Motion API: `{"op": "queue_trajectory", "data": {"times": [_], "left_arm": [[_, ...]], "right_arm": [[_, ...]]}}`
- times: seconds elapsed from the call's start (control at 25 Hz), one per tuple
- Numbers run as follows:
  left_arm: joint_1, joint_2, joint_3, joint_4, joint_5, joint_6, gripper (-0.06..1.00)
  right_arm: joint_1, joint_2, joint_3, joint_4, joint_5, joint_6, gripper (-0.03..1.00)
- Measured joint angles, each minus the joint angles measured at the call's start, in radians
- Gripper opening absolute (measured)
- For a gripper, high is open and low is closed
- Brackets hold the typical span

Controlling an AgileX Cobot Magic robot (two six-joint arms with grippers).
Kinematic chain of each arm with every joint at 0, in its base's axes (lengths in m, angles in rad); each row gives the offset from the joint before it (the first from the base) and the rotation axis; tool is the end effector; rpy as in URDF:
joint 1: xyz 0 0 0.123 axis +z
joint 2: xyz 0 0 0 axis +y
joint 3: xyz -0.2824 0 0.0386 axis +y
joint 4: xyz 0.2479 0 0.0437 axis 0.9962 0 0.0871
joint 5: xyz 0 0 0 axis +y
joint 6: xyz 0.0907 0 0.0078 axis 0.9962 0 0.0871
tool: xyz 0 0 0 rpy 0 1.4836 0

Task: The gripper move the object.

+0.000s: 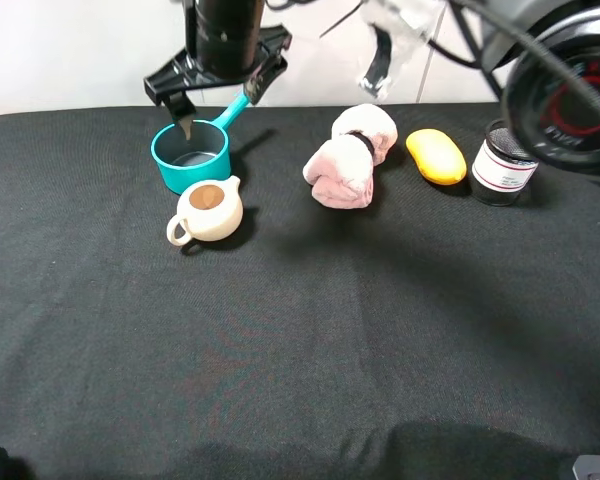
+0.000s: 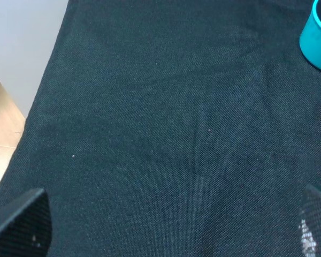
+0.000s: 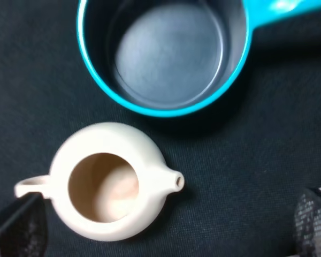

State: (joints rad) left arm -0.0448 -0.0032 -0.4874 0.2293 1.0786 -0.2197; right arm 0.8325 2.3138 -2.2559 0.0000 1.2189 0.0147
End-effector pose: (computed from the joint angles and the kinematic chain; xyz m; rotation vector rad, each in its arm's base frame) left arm -0.0050 0.0185 0.2740 -0.1909 2.0426 0.1116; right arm 0.3387 0.3722 0.2496 -1.1076 2.5560 0.2209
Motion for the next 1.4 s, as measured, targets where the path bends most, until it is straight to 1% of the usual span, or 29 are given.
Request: {"op": "queue_trajectory", "data": {"times": [0.16, 0.4, 0.52, 0.64, 0.96, 1.4], "left_arm": [[0.0, 0.0, 0.0, 0.0, 0.0, 0.0, 0.9], [0.0, 0.0, 0.0, 0.0, 0.0, 0.0, 0.9], [0.0, 0.0, 0.0, 0.0, 0.0, 0.0, 0.9], [0.0, 0.0, 0.0, 0.0, 0.0, 0.0, 0.9], [0.0, 0.0, 0.0, 0.0, 0.0, 0.0, 0.9], [0.0, 0.0, 0.0, 0.0, 0.0, 0.0, 0.9]], "right_arm": [[0.0, -0.051, 0.0, -0.01, 0.001, 0.0, 0.69], [-0.003, -0.151, 0.0, -0.063, 0.002, -0.001, 0.69], [-0.024, -0.205, 0.013, -0.073, 0.002, -0.001, 0.69], [-0.06, -0.277, 0.075, -0.086, 0.002, 0.001, 0.69], [-0.214, -0.51, 0.367, -0.098, 0.002, 0.023, 0.69], [-0.463, -0.781, 0.678, -0.098, 0.001, 0.023, 0.69]]}}
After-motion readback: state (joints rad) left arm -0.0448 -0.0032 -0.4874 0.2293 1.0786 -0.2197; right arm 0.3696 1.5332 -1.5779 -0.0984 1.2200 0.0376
